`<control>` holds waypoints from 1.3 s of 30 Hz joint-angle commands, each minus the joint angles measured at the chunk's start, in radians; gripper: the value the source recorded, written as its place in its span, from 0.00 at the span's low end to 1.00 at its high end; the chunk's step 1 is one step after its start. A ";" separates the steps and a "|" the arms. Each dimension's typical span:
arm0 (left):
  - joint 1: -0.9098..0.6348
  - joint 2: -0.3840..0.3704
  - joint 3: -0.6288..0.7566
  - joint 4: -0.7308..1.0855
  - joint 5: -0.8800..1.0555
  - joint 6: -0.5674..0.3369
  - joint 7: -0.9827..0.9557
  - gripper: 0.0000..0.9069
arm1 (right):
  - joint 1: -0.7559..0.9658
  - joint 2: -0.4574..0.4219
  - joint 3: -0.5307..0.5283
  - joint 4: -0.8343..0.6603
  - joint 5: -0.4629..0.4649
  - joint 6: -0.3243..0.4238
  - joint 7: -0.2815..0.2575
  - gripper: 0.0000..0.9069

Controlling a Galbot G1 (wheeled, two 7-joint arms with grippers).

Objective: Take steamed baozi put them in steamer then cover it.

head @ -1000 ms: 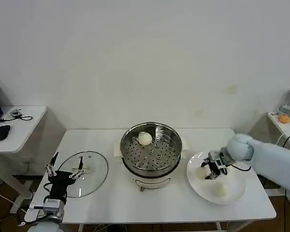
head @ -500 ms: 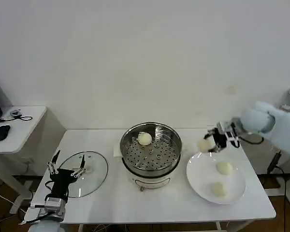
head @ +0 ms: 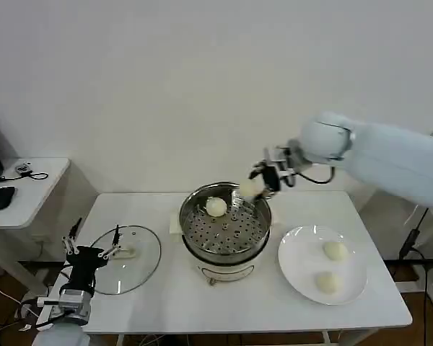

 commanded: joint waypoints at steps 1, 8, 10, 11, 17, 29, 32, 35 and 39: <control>-0.001 0.000 -0.013 -0.002 0.000 0.001 0.001 1.00 | -0.037 0.256 -0.017 -0.119 0.116 -0.088 0.064 0.69; 0.005 -0.005 -0.030 -0.001 -0.004 -0.002 0.002 1.00 | -0.118 0.315 -0.035 -0.174 0.136 -0.139 0.067 0.69; 0.005 -0.006 -0.031 -0.001 -0.004 -0.003 0.002 1.00 | -0.137 0.316 -0.037 -0.178 0.152 -0.155 0.073 0.69; 0.005 -0.007 -0.032 0.000 -0.004 -0.003 0.002 1.00 | -0.155 0.318 -0.038 -0.183 0.149 -0.158 0.072 0.69; 0.003 -0.008 -0.035 0.005 -0.004 -0.004 0.001 1.00 | -0.202 0.322 -0.035 -0.203 0.123 -0.167 0.073 0.69; 0.001 -0.012 -0.032 0.002 -0.002 -0.006 0.002 1.00 | -0.237 0.333 -0.028 -0.229 0.096 -0.166 0.076 1.00; 0.001 -0.014 -0.032 0.000 -0.002 -0.006 0.001 1.00 | -0.230 0.323 -0.031 -0.222 0.079 -0.165 0.069 1.00; 0.005 -0.014 -0.032 -0.002 -0.002 -0.006 0.001 1.00 | -0.178 0.285 -0.026 -0.178 0.081 -0.162 0.060 1.00; 0.006 -0.018 -0.028 0.004 -0.002 -0.006 0.001 1.00 | -0.060 0.179 -0.014 -0.077 0.085 -0.137 0.036 1.00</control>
